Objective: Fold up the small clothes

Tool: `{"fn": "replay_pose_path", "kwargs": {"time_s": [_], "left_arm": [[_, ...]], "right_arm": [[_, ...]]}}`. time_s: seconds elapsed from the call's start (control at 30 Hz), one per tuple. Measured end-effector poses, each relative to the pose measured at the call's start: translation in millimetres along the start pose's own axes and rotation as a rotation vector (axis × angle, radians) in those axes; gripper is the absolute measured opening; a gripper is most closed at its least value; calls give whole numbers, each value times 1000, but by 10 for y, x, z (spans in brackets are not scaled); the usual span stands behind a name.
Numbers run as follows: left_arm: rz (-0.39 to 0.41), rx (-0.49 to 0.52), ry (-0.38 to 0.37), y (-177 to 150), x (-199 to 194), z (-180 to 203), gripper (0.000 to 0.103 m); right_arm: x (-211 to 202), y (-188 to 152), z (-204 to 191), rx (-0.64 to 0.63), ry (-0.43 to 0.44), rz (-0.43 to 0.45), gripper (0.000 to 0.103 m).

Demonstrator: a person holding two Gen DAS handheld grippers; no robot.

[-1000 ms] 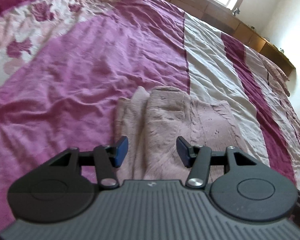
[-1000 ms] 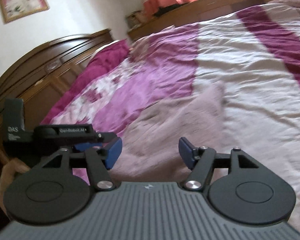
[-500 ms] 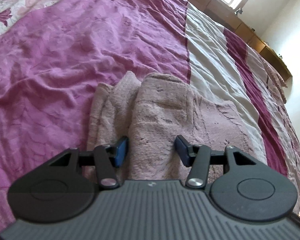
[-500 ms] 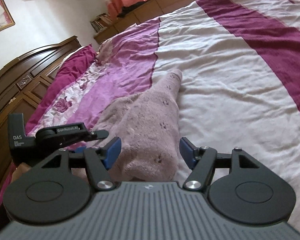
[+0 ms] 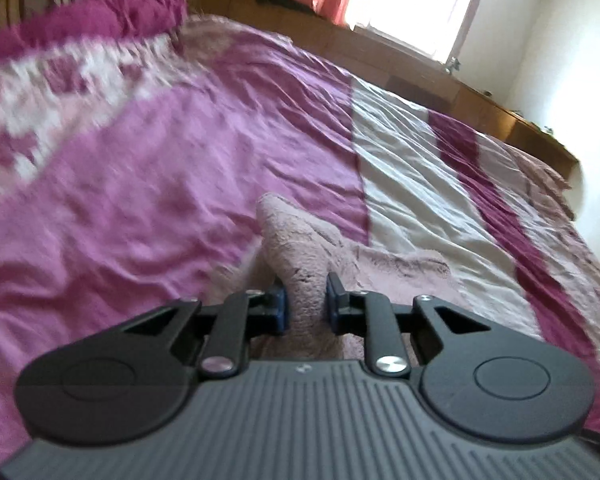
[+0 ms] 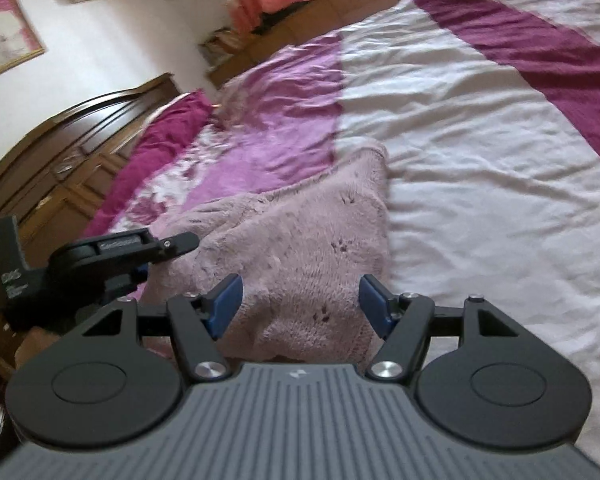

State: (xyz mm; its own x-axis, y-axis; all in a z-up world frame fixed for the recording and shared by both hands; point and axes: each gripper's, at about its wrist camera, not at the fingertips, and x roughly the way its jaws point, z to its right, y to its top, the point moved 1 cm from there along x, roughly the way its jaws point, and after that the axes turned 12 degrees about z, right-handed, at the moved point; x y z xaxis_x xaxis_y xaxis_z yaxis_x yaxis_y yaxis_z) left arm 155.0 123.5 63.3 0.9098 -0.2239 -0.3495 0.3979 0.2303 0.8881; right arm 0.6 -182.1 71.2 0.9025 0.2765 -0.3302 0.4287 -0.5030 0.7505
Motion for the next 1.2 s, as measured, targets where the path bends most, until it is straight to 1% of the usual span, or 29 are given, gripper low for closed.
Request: {"fn": "replay_pose_path", "kwargs": {"time_s": [0.07, 0.13, 0.17, 0.2, 0.3, 0.43, 0.5, 0.57, 0.67, 0.73, 0.8, 0.83, 0.87, 0.97, 1.03, 1.1, 1.2], "left_arm": [[-37, 10, 22, -25, 47, -92, 22], [-116, -6, 39, -125, 152, -203, 23], [-143, -15, 51, -180, 191, -252, 26], [-151, -23, 57, -220, 197, -294, 30], [-148, -58, 65, -253, 169, -353, 35], [-172, -74, 60, -207, 117, -350, 40], [-193, -69, 50, -210, 39, -341, 49], [-214, -64, 39, -210, -49, -325, 53], [-248, -39, 29, -235, -174, -289, 55], [-269, 12, 41, -277, -232, -270, 57], [-289, 75, 74, -352, -251, -264, 67], [-286, 101, 85, -389, -266, -272, 69], [-282, 105, 88, -408, -283, -289, 70], [-288, 64, 84, -397, -324, -350, 70], [-287, 53, 85, -362, -341, -362, 70], [-281, 49, 84, -321, -348, -350, 68], [-269, 32, 77, -256, -313, -333, 69]], "right_arm": [[35, -34, -84, -26, 22, -21, 72], [61, -91, -145, -56, 17, -24, 72], [74, -123, -167, -77, 9, -25, 72], [79, -145, -180, -95, 7, -28, 72], [67, -159, -172, -113, 10, -32, 72], [57, -131, -104, -74, 8, -38, 72], [51, -116, -78, -60, 2, -41, 72], [34, -107, -70, -51, -1, -39, 72], [21, -99, -59, -38, -5, -34, 72], [23, -110, -53, -40, -9, -39, 72], [36, -125, -52, -58, -28, -50, 72], [47, -136, -47, -67, -43, -59, 72], [62, -149, -31, -69, -56, -73, 72], [77, -182, 56, -18, -69, -105, 72], [61, -173, 87, 2, -62, -103, 72], [49, -130, 83, -2, -54, -86, 72], [76, -31, 97, 25, -41, -64, 85]]}}
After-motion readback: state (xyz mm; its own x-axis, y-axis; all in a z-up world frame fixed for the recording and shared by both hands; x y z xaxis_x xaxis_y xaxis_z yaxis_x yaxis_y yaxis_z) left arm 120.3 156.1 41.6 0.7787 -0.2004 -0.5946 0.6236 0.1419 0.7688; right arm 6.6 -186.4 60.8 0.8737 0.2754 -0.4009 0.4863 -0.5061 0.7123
